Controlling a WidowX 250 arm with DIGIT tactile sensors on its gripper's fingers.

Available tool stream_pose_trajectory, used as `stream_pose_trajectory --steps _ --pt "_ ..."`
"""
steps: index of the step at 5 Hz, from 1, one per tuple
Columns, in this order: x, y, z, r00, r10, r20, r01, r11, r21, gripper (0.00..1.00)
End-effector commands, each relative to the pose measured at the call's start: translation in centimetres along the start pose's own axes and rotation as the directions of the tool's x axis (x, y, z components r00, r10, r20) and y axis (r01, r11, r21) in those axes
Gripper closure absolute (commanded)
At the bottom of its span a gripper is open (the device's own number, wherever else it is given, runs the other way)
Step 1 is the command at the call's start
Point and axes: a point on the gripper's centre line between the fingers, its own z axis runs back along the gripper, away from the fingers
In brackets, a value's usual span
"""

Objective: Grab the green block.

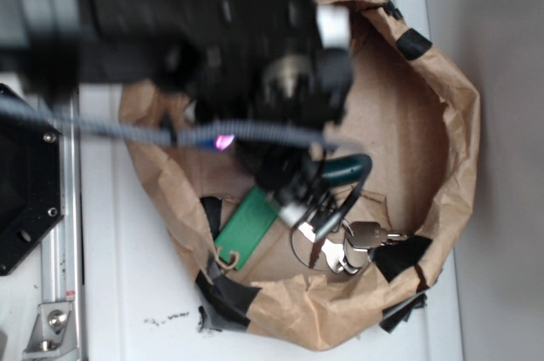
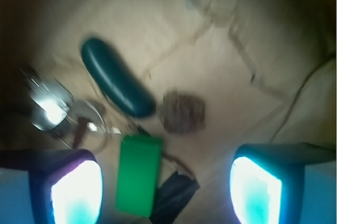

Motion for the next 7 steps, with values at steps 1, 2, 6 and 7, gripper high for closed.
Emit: stream_pose_trajectory --steps 1,2,6,7 --pt "-1.2 -2.5 -2.7 0.996 -0.064 0.068 0.066 0.998 -0.020 0.00" --pt "-1.0 -3.2 -3.4 0.995 -0.062 0.075 0.060 0.998 0.031 0.00" --pt "-1.4 -1.4 -4.1 0.988 -0.103 0.115 0.093 0.992 0.084 0.00" --pt "-1.5 -1.9 -5.6 0.985 -0.141 0.099 0.131 0.986 0.104 0.00"
